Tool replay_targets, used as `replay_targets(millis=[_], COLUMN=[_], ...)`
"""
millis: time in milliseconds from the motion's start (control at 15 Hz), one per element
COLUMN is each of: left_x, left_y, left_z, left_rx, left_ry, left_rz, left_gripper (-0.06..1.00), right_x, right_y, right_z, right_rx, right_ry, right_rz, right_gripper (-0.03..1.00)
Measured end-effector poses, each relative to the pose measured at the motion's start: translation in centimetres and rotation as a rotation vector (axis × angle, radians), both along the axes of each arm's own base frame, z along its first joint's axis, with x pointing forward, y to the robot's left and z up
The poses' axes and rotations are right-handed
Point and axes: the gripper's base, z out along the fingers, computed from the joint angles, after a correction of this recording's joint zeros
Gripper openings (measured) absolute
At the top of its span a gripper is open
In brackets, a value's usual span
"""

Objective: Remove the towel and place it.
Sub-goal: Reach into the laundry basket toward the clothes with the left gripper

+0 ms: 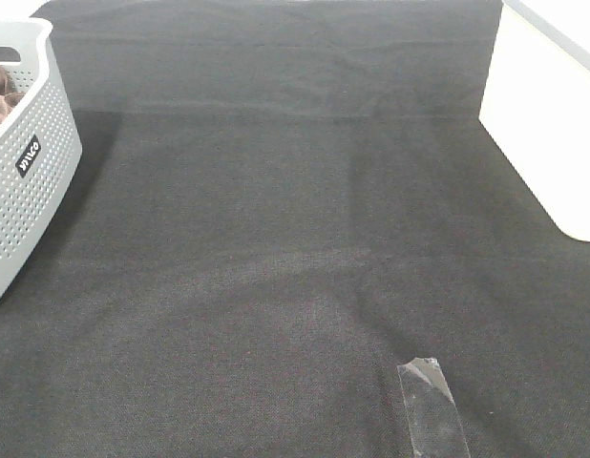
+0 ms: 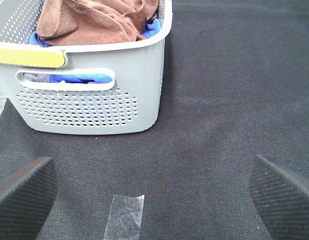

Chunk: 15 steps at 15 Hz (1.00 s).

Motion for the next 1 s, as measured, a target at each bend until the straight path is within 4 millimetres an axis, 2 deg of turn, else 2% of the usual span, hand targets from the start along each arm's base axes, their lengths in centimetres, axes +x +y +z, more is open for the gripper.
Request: replay_targets(millis=[1000], left_x=[-0.01], left_y=[0.12], left_z=[0.00], left_rx=[0.012], left_ry=[0.001], left_rz=[0.008], left_gripper=[0.99], right_x=[0.00], right_y=[0.00], right_z=[0.00], right_rx=[0.000], right_ry=[0.000], right_rz=[0.000], right_gripper=[0.77])
